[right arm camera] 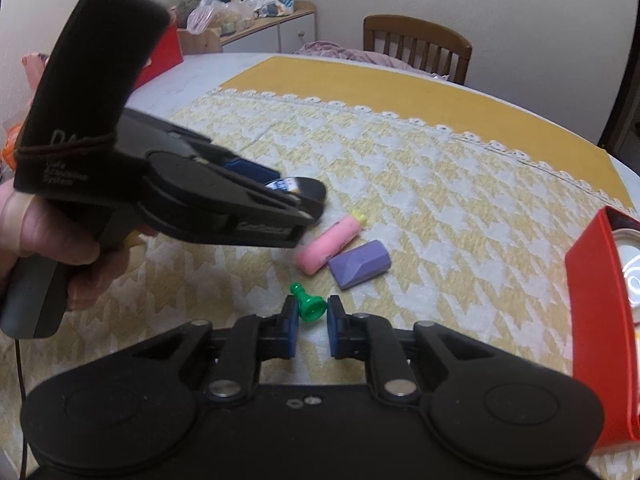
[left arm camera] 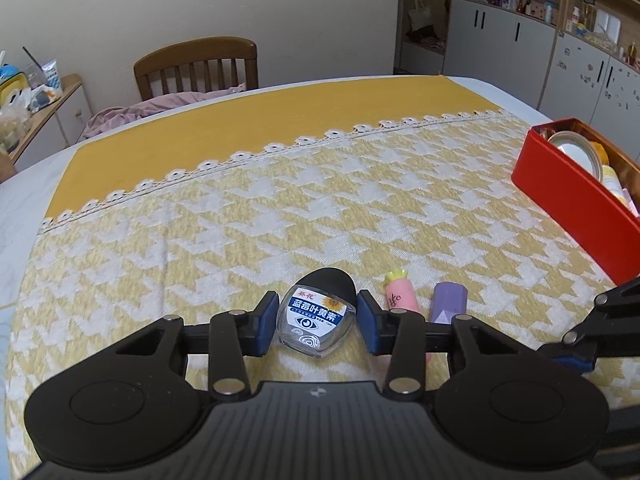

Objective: Organize rigid objects
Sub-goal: 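Grasp the green pushpin with the right tool while the left tool grasps the eye-drop bottle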

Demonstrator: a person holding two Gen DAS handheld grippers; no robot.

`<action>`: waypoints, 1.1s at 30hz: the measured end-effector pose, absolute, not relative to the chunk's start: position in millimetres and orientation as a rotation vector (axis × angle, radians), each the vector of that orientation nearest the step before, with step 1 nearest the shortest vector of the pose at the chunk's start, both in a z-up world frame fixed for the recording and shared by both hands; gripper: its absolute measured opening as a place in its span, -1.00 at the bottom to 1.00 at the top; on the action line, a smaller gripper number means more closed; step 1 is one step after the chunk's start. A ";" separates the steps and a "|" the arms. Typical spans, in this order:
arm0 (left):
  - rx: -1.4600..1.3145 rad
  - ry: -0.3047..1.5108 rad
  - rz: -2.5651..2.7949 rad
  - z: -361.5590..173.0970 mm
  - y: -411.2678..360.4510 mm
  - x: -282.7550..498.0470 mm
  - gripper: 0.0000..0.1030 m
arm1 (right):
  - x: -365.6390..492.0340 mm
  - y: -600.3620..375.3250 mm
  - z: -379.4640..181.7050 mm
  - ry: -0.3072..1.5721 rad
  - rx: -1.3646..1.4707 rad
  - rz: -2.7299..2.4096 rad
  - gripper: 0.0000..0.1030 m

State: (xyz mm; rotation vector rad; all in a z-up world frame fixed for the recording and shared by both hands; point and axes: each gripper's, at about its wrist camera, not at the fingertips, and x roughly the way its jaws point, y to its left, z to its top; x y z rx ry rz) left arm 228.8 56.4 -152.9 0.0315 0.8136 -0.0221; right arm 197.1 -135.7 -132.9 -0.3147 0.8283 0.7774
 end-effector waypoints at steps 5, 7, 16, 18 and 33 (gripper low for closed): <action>0.006 0.813 0.007 -143.1 57.6 217.8 -0.20 | 195.0 -150.0 -118.9 0.803 -0.281 0.755 -0.74; -0.004 0.809 0.010 -137.5 57.2 213.1 -0.20 | 194.4 -156.8 -112.7 0.794 -0.261 0.747 -0.74; -0.023 0.774 0.013 -104.2 41.5 193.2 -0.20 | 189.2 -191.8 -85.4 0.759 -0.174 0.704 -0.74; -0.017 0.763 0.002 -96.4 33.7 189.7 -0.20 | 188.3 -198.6 -79.6 0.751 -0.158 0.694 -0.74; -0.010 0.696 -0.117 -47.6 -40.9 176.2 -0.20 | 184.3 -271.1 -41.9 0.673 -0.081 0.612 -0.74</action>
